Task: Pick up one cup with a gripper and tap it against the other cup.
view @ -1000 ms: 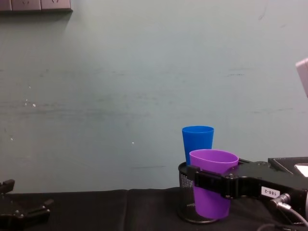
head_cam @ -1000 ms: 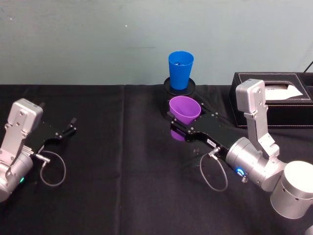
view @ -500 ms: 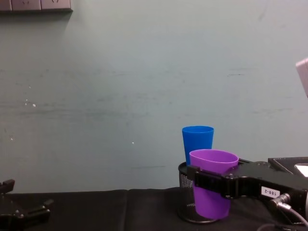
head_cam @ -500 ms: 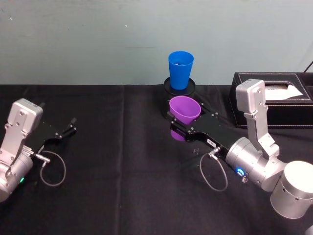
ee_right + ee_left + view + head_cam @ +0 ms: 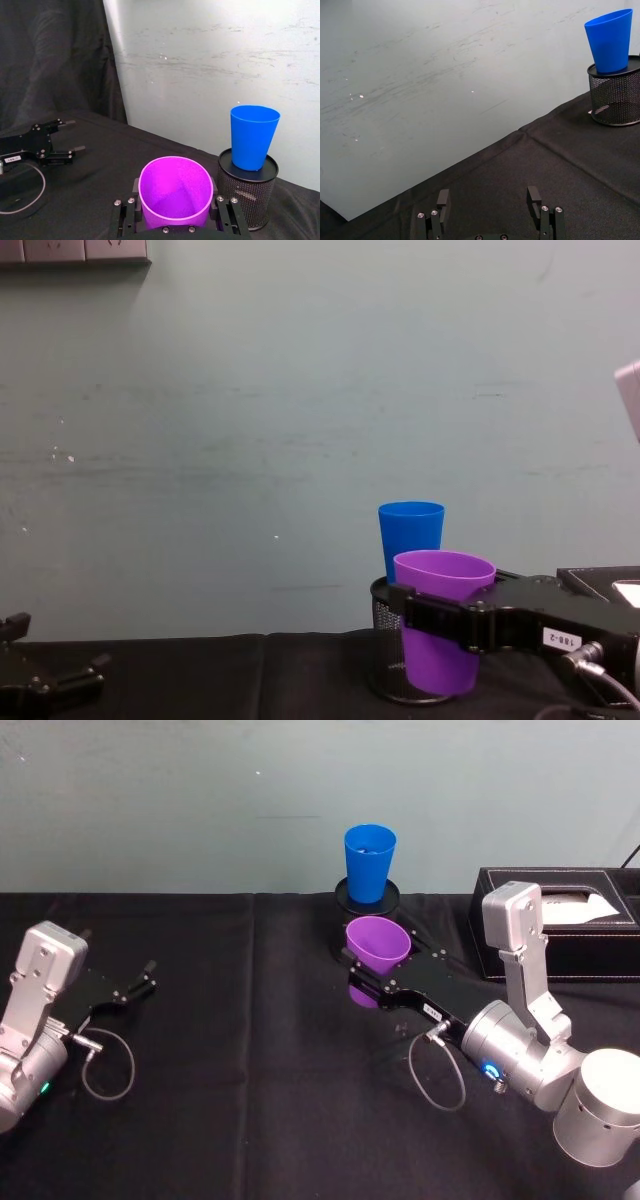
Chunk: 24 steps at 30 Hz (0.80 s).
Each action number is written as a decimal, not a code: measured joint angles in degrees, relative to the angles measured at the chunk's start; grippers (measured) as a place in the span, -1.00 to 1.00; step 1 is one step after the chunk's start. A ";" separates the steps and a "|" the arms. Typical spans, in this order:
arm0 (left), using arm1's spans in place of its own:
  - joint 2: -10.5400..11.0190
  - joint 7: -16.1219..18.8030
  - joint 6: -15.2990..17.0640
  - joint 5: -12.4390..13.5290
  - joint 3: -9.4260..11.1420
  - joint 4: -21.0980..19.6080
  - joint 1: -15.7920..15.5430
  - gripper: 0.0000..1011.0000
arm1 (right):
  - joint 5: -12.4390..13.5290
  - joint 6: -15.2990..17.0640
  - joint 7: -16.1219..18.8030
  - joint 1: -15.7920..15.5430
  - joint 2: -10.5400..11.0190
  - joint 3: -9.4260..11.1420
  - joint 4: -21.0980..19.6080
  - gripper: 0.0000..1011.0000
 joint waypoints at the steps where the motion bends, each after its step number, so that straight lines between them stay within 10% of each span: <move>1: 0.00 0.00 0.00 0.00 0.00 0.00 0.00 0.98 | 0.00 0.00 0.00 0.00 0.00 0.00 0.00 0.43; 24: 0.00 0.00 0.00 0.00 0.00 0.00 0.00 0.98 | 0.00 0.00 0.00 0.00 0.00 0.00 0.00 0.43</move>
